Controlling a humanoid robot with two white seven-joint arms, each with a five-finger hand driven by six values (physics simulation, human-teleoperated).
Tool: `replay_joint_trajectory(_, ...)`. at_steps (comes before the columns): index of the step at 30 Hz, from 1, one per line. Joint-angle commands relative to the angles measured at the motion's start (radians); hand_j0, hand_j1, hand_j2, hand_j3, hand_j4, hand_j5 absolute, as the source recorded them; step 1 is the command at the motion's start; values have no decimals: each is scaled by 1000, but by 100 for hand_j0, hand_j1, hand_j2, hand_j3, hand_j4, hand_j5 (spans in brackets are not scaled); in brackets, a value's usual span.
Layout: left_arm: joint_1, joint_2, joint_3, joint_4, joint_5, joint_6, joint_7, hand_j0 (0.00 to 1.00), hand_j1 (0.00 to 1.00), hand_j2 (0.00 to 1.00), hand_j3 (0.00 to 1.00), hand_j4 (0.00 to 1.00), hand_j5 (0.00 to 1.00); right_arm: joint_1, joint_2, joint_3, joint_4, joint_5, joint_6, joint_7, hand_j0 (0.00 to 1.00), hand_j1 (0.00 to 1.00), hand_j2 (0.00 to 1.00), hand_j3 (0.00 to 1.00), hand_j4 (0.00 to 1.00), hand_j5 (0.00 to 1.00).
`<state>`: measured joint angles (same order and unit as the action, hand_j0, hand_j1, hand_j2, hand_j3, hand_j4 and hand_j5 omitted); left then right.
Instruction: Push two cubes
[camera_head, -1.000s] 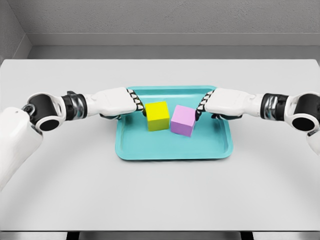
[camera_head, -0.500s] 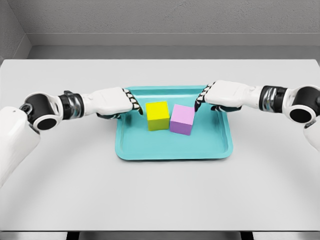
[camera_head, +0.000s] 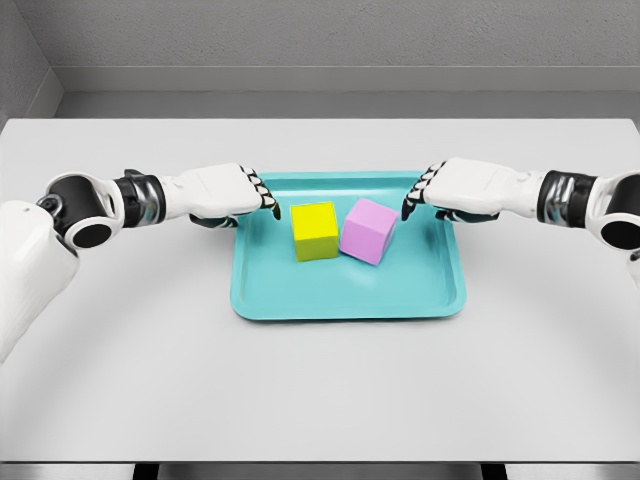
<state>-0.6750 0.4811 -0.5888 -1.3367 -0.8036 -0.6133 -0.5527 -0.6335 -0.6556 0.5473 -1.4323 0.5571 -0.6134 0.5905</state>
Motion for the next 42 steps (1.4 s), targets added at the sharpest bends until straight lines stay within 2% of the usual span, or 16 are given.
replay_joint_trajectory(1, 0, 1, 1, 1, 4, 2, 0, 72, 72, 72, 72, 72, 72, 0, 1, 6, 0, 1, 3, -1, 62, 62, 62, 62, 62, 62)
replay_joint_trajectory(7, -3, 1, 3, 4, 4, 2, 0, 72, 72, 72, 72, 72, 72, 12, 2, 40, 9, 7, 3, 2, 62, 62, 62, 62, 62, 62)
replay_joint_trajectory(17, -9, 4, 11, 5, 6, 2, 0, 72, 72, 72, 72, 72, 72, -2, 24, 77, 90, 10, 3, -1, 62, 62, 62, 62, 62, 62)
replay_joint_trajectory(24, -9, 8, 14, 5, 6, 2, 0, 73, 73, 73, 73, 73, 73, -17, 65, 79, 92, 10, 3, 0, 62, 62, 62, 62, 62, 62)
replay_joint_trajectory(34, -9, 8, 12, 7, 6, 2, 0, 73, 73, 73, 73, 73, 73, -32, 67, 79, 92, 12, 3, 0, 62, 62, 62, 62, 62, 62)
replay_joint_trajectory(39, -8, 4, 7, 17, 4, 2, 0, 73, 73, 73, 73, 73, 73, -41, 88, 79, 93, 26, 3, 0, 62, 62, 62, 62, 62, 62)
replay_joint_trajectory(42, -8, 1, 4, 31, 4, 2, 0, 73, 73, 73, 73, 73, 73, -54, 110, 79, 125, 38, 3, -1, 62, 62, 62, 62, 62, 62)
